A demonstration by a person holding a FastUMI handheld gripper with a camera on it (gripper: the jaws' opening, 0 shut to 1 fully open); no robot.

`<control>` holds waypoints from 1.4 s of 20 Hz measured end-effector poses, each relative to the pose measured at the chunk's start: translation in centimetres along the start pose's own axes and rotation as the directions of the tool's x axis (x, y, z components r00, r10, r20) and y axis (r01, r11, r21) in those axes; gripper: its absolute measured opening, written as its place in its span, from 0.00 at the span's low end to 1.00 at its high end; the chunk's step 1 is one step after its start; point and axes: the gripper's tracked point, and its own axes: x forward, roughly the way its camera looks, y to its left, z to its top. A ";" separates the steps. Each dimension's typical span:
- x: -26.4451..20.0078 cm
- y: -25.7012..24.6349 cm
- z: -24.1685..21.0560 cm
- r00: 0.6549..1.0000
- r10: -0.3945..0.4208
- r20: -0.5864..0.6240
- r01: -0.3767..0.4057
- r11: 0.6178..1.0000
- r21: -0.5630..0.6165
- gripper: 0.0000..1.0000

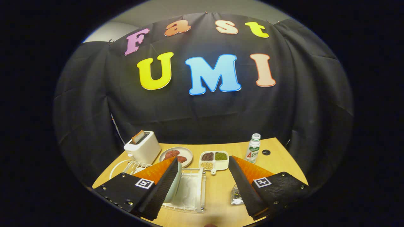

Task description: Take the plate from the dish rack, then take the spoon from the basket and place it into the plate.

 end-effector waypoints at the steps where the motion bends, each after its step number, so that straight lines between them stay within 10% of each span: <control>1: 0.6 0.5 -0.4 1.000 0.001 -0.028 -0.001 1.000 -0.007 0.99; 8: 3.9 3.7 -6.2 0.933 0.016 -0.359 0.009 0.998 0.068 0.98; 25: 9.5 4.8 -12.8 0.769 -0.098 -0.632 0.148 0.989 0.026 0.92; 28: 9.6 3.3 -14.2 0.729 -0.207 -0.653 0.239 0.970 -0.041 0.77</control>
